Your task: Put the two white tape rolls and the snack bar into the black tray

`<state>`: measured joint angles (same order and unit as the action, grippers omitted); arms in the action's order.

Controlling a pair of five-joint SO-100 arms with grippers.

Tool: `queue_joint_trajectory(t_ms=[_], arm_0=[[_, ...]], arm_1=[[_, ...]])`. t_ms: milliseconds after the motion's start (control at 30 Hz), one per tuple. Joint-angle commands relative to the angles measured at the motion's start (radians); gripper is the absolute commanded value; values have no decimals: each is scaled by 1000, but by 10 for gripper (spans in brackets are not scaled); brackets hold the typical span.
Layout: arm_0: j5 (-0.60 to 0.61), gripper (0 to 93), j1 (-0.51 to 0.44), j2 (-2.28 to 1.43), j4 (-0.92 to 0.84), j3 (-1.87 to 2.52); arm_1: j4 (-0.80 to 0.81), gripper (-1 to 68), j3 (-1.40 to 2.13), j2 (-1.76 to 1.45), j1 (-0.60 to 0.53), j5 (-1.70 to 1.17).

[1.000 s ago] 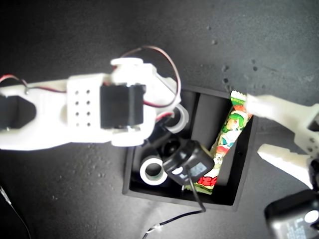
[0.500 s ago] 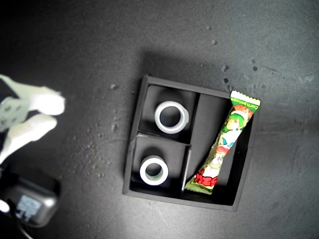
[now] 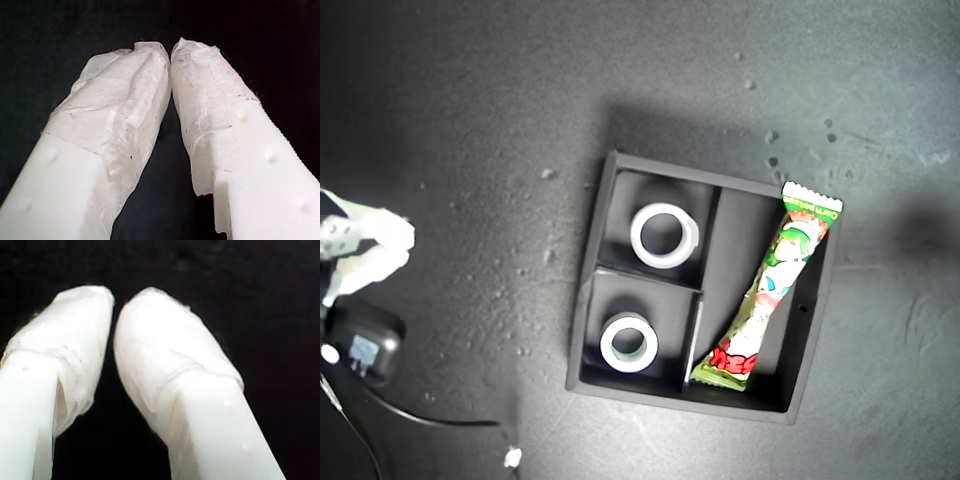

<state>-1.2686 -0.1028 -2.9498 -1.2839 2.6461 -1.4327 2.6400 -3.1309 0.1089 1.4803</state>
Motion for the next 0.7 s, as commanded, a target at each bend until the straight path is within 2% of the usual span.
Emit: queue_joint_trajectory(t_ms=[0, 233, 400, 567, 600, 667], arm_0=[[-35, 1, -25, -135, 34, 132], [-115, 1, -61, -405, -64, 353], [-163, 4, -94, -434, -69, 483], [-253, 21, -112, -434, -106, 492], [-255, 21, -110, -434, -112, 492], [-176, 21, -106, -434, -112, 492]], arm_1=[[32, -7, 221, -219, -21, 11], [202, -5, 485, -219, -100, -2], [164, -4, 485, -219, -127, 23], [98, 0, 485, -219, -86, 18], [94, 0, 485, -219, -86, -8], [91, 0, 485, -209, -80, -209]])
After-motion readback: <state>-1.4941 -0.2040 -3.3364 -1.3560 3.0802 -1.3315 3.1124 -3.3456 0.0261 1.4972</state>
